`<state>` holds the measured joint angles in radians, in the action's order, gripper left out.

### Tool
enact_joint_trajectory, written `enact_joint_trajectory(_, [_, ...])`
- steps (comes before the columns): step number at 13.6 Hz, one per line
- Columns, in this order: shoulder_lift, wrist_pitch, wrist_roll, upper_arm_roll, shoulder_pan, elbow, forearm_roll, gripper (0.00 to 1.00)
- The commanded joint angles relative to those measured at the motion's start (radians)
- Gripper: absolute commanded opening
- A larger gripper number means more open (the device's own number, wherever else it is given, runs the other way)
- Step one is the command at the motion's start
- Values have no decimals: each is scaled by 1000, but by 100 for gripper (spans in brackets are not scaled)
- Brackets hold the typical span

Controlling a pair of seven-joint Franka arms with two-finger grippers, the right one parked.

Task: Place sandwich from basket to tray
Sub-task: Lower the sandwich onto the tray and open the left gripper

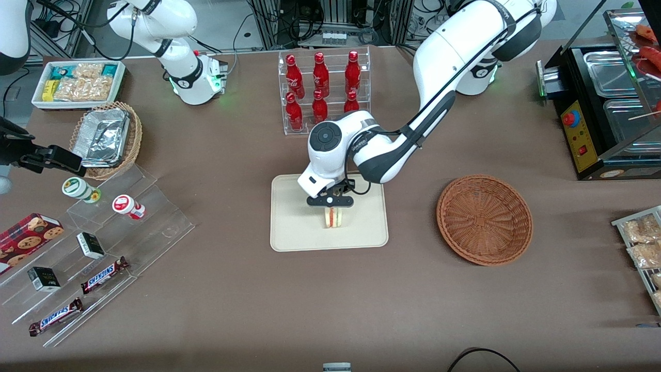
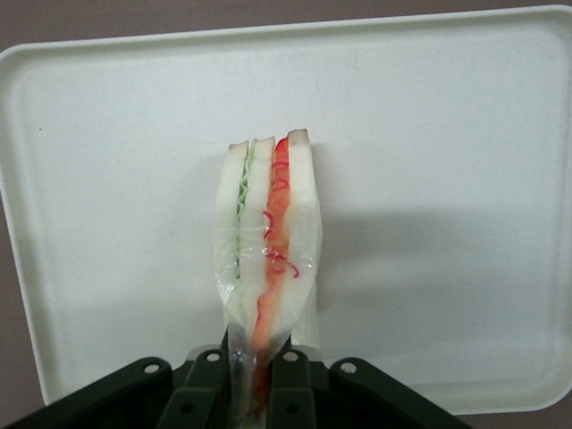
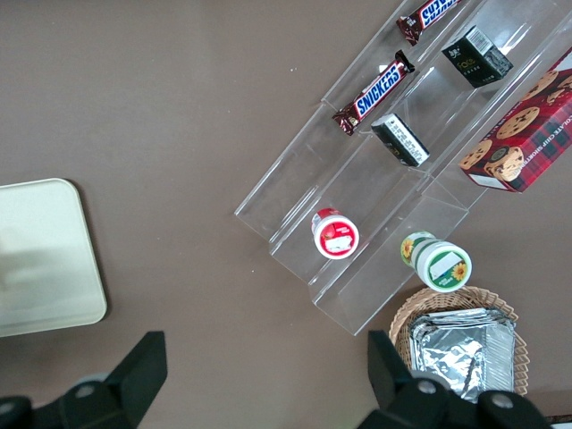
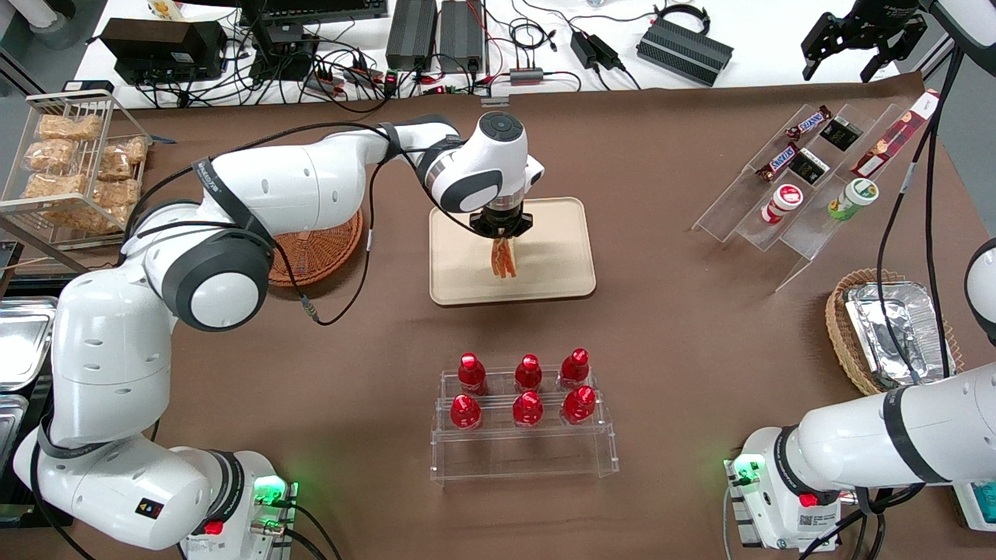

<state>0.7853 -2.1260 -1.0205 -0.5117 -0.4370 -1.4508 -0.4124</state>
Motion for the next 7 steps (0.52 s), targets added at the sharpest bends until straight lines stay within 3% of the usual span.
enact_joint_trajectory(1, [22,-2,-38,5,-28,36,-29,0])
enact_joint_trajectory(6, [65,-2,-59,5,-55,55,-83,0])
enact_joint_trajectory(7, [69,-2,-59,5,-55,53,-88,5])
